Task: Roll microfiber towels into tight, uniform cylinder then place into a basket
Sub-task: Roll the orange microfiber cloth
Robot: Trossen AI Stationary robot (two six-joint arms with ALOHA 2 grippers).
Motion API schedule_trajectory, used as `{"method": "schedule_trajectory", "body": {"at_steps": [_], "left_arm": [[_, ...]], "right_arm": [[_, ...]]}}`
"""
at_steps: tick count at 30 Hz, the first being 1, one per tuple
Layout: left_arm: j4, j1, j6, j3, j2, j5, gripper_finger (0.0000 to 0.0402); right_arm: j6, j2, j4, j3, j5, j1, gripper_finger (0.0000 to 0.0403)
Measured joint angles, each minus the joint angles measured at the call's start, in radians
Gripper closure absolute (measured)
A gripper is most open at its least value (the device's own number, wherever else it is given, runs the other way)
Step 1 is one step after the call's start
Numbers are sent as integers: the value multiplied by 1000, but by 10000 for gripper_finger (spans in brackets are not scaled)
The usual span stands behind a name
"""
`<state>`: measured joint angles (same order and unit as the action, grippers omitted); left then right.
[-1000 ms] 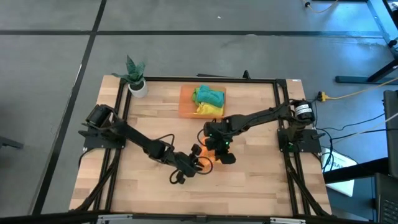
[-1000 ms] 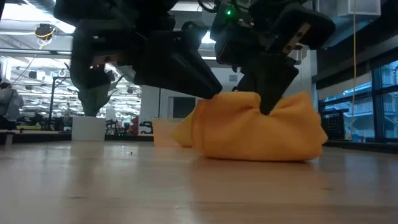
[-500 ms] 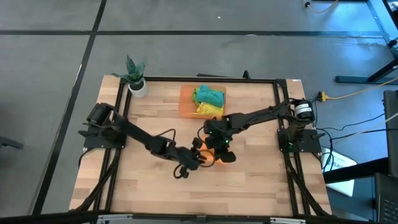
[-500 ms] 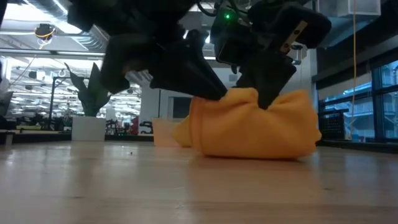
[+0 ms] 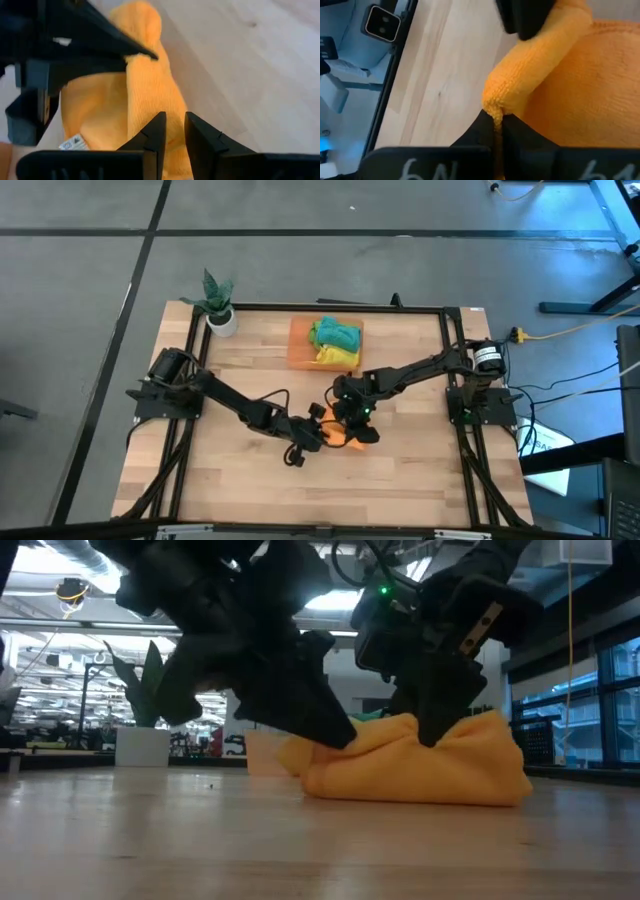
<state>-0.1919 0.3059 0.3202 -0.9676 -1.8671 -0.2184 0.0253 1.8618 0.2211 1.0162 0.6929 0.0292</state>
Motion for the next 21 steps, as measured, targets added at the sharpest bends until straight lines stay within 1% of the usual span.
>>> {"method": "schedule_trajectory", "body": {"at_steps": [3,7,10,15,17,21], "left_arm": [[-4,-15,-35,0,-4,2,341],[-8,-40,-75,-1,-12,13,341],[-2,-52,-82,0,-33,28,341],[-44,-66,-82,0,-83,43,341],[-52,-66,-79,0,-89,42,341],[-48,-68,-81,-1,-89,53,341]], "right_arm": [[25,3,-54,-27,-30,0,392],[47,9,-84,-59,-67,0,392],[55,9,-86,-73,-116,0,392],[66,9,-93,-74,-146,0,392],[64,9,-101,-74,-157,1,385],[49,9,-104,-74,-158,0,359]]}}
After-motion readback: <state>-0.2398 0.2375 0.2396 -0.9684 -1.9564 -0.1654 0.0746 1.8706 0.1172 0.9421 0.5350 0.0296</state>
